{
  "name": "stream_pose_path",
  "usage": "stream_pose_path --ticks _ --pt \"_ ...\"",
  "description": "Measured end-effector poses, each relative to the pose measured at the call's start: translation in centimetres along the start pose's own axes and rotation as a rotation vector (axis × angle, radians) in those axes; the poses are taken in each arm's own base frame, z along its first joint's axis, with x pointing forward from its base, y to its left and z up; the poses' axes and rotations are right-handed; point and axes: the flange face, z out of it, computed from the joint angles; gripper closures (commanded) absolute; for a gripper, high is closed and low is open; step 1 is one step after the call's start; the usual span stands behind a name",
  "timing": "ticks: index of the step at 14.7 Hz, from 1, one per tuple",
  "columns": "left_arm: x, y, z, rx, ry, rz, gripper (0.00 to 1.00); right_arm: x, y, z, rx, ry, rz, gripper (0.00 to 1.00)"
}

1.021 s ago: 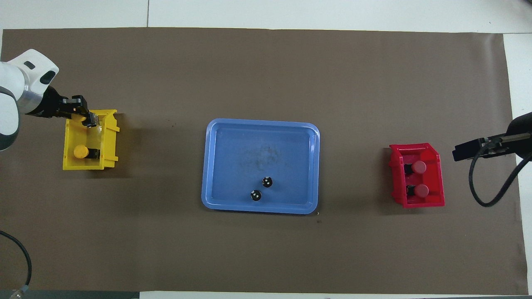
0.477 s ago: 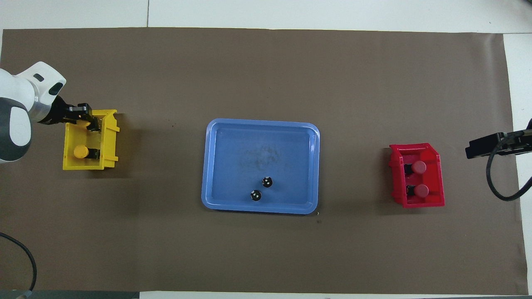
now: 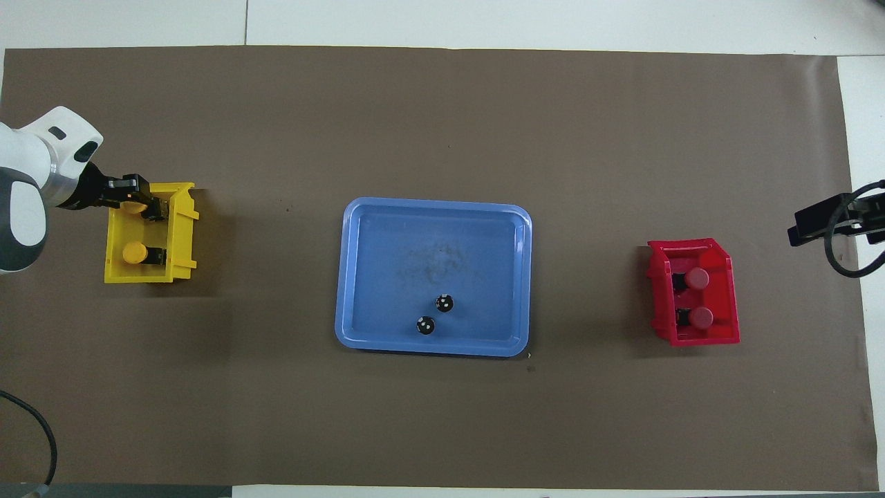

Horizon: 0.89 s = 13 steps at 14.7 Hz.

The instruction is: Sort red and yellow buttons by color

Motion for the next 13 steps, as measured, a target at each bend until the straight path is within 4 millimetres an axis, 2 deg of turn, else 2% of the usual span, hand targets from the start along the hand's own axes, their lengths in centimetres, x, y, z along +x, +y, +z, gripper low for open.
stream_pose_path --ticks 2,3,4,8,13 --pt "0.1 0.4 -0.7 -0.002 -0.003 0.007 0.0 0.0 -0.2 0.0 0.0 -0.001 -0.003 0.0" --pt "0.2 0.6 -1.6 -0.004 -0.017 0.009 0.0 -0.1 -0.3 0.0 0.0 -0.003 -0.005 0.0" --pt "0.5 0.7 -3.2 -0.005 -0.033 0.011 0.0 -0.1 -0.4 0.0 -0.001 -0.004 -0.007 0.0" --pt "1.3 1.5 -11.6 -0.011 -0.052 0.029 0.0 -0.1 -0.3 -0.1 0.0 -0.003 -0.004 0.0" --pt "-0.5 5.9 -18.6 -0.017 -0.079 0.105 0.0 -0.1 -0.7 -0.1 -0.001 -0.005 -0.012 0.0"
